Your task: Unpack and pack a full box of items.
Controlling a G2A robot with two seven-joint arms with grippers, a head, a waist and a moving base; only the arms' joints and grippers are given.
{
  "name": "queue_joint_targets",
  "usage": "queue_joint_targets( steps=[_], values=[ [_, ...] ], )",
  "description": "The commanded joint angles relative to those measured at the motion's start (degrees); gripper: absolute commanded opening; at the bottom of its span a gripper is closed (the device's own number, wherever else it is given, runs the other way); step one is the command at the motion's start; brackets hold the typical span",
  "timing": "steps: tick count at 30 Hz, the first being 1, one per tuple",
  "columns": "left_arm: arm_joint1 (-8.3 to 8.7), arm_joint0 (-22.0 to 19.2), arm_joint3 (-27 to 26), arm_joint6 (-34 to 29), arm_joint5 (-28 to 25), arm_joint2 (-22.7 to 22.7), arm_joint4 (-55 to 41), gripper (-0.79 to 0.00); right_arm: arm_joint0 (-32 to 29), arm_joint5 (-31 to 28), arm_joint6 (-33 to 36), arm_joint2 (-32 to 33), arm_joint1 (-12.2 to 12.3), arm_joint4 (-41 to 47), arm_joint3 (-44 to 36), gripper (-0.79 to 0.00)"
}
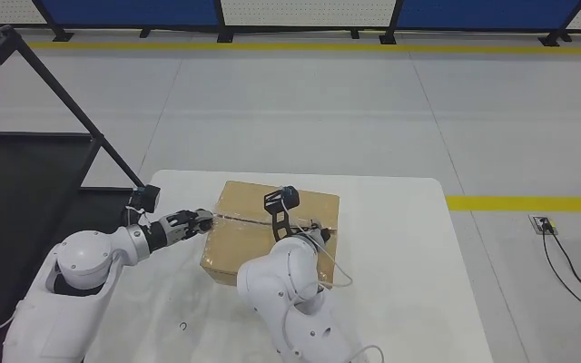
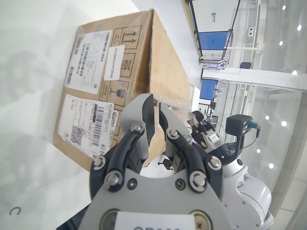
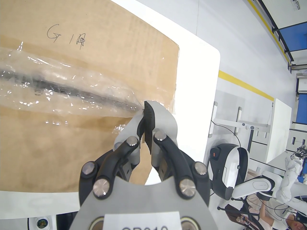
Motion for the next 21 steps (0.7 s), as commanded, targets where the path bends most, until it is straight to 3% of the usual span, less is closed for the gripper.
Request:
queue_joint_targets(
  steps=[1,13,21],
  values=[
    [0.06,0.1,0.0,0.0,-0.1,-0.2,-0.1,-0.662,0.1,0.3,0.1,0.1,0.0,0.1,0.1,-0.785],
    [0.36,0.8,-1.0,0.0,-0.7,-1.3,-0.5,-0.674,0.1,3.0,-0.4,1.5,-0.2,-0.5,0.3,-0.785],
    [0.18,1.6,-3.1,4.6,-4.2,-2.6,-2.7,-0.677,-0.4,4.0,-1.3,2.2,-0.3,-0.6,-0.3,-0.785]
  ],
)
